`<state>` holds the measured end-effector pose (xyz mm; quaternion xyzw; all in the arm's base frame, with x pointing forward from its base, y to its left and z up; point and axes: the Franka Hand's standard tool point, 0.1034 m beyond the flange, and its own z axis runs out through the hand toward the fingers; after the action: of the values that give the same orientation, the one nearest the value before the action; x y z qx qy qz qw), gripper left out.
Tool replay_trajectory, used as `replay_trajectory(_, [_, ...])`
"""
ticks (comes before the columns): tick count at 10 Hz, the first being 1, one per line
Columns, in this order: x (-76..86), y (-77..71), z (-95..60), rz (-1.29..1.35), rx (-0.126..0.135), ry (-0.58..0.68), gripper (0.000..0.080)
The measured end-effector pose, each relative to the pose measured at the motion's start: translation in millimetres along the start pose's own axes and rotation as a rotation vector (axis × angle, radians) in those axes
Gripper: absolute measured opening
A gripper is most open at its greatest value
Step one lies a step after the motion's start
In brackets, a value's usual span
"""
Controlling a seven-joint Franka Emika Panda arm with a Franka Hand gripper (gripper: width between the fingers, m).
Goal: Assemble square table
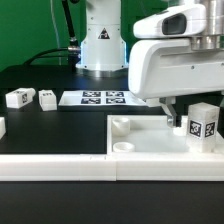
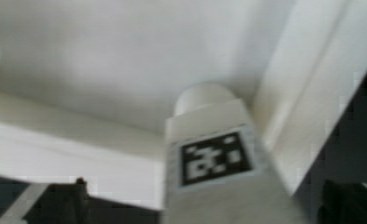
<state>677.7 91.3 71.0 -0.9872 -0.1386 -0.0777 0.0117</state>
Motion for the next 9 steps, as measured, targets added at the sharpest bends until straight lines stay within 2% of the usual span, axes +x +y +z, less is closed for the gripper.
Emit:
replay_trajectory(1, [-0.2, -0.2, 0.4, 0.039, 0.000, 0.000, 0.0649])
replay_trajectory(2, [-0.3, 0.3, 0.4, 0.039, 0.000, 0.000, 0.0551])
replay_trajectory(3, [-0.4, 0.4, 0.6, 0.043, 0.000, 0.000, 0.0393])
replay_trajectory(4, [-0.3, -0.4, 0.7, 0.150, 0.002, 0.000, 0.0393])
replay_trajectory(5, [-0.4, -0.3, 0.7, 0.229, 0.002, 0.000, 0.0286])
replay_trajectory(7, [-0.4, -0.2, 0.8, 0.327, 0.002, -0.001, 0.0287])
replay_trajectory(9, [2.4, -4.7, 2.1, 0.613, -0.001, -0.008, 0.0287])
